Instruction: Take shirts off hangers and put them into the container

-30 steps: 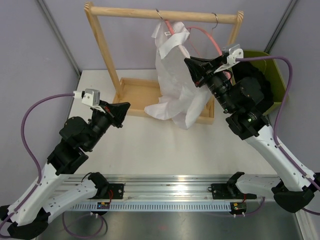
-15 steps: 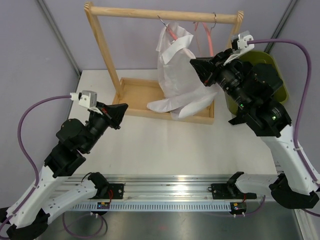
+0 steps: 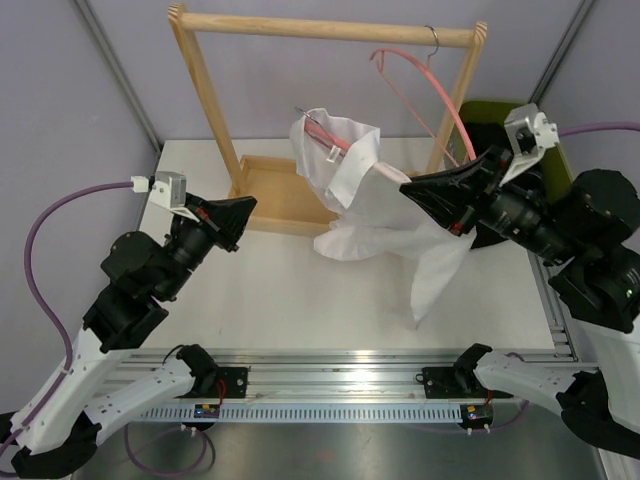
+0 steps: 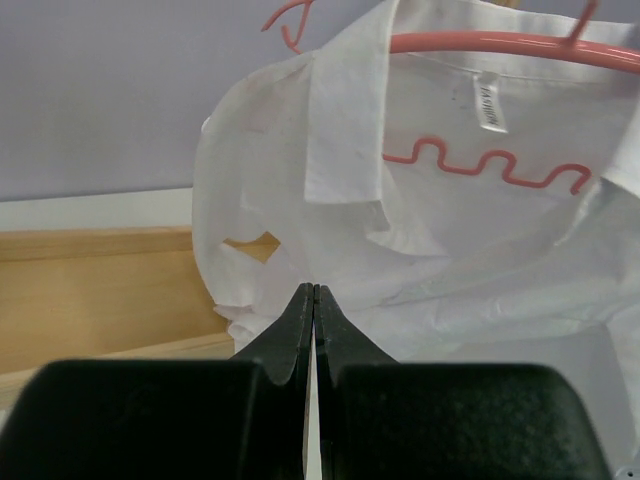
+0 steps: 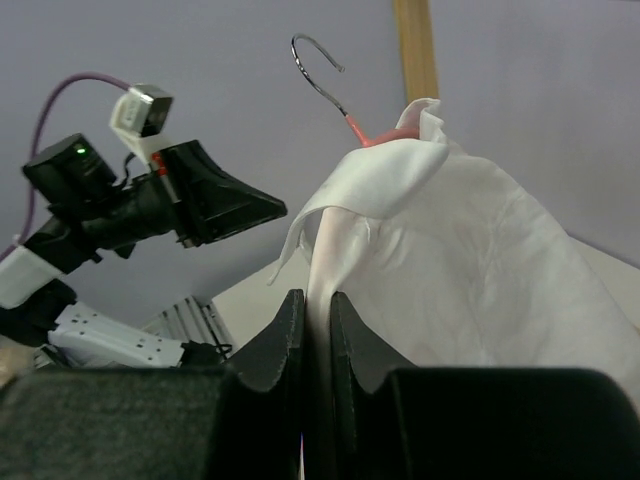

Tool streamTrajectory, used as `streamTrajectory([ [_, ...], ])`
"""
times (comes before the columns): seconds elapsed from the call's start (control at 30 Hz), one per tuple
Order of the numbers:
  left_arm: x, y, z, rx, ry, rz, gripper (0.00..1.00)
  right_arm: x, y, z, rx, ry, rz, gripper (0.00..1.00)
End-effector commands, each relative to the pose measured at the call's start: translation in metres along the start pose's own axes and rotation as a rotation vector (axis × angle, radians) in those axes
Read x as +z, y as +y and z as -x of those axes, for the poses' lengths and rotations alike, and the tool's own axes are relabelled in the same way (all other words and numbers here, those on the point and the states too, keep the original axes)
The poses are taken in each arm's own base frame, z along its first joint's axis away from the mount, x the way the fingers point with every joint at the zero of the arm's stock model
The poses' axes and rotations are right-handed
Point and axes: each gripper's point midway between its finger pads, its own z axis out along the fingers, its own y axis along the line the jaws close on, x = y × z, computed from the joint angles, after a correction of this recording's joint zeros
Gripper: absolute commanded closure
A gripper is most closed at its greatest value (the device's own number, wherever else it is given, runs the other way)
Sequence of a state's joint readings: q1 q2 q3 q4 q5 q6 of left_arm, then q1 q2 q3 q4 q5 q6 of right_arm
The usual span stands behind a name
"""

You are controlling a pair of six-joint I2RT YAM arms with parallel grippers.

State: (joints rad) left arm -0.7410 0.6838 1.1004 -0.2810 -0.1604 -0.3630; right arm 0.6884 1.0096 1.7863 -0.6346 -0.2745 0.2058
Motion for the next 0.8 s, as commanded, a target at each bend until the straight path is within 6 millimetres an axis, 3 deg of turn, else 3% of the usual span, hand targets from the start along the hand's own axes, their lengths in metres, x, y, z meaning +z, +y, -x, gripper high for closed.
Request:
streamTrajectory([
  [0.0,-0.003,-0.024,0.034,-0.014,-0.091,-0.096,1.00,-0.034,0.050,0.050,-0.045,-0.192,0.203,1.00],
  [0.17,-0.008,-0.044,0.044,-0.077,-0.128,-0.199,1.00,-0.022,0.045,0.037,0.030,-0.174,0.198,1.00],
  [0.2,-0.008,-0.048,0.040,-0.087,-0.124,-0.224,1.00,-0.014,0.042,0.025,0.054,-0.143,0.204,1.00],
  [0.27,-0.016,-0.063,0.051,-0.123,-0.170,-0.312,1.00,-0.001,0.039,0.014,0.114,-0.118,0.212,1.00],
  [0.3,-0.017,-0.069,0.043,-0.128,-0.159,-0.357,1.00,0.010,0.030,-0.002,0.144,-0.085,0.188,1.00],
  [0.33,-0.021,-0.076,0.053,-0.142,-0.210,-0.403,1.00,0.014,0.028,-0.007,0.157,-0.086,0.186,1.00],
  [0.4,-0.028,-0.081,0.054,-0.141,-0.241,-0.450,1.00,0.023,0.019,-0.028,0.202,-0.052,0.162,1.00],
  [0.57,-0.029,-0.087,0.049,-0.159,-0.280,-0.511,1.00,0.023,0.005,-0.045,0.229,-0.049,0.102,1.00],
  [0.63,-0.021,-0.085,0.044,-0.153,-0.282,-0.501,1.00,0.024,0.003,-0.050,0.236,-0.039,0.093,1.00],
  [0.77,0.009,-0.071,0.014,-0.164,-0.226,-0.429,1.00,0.023,0.003,-0.052,0.245,-0.038,0.093,1.00],
])
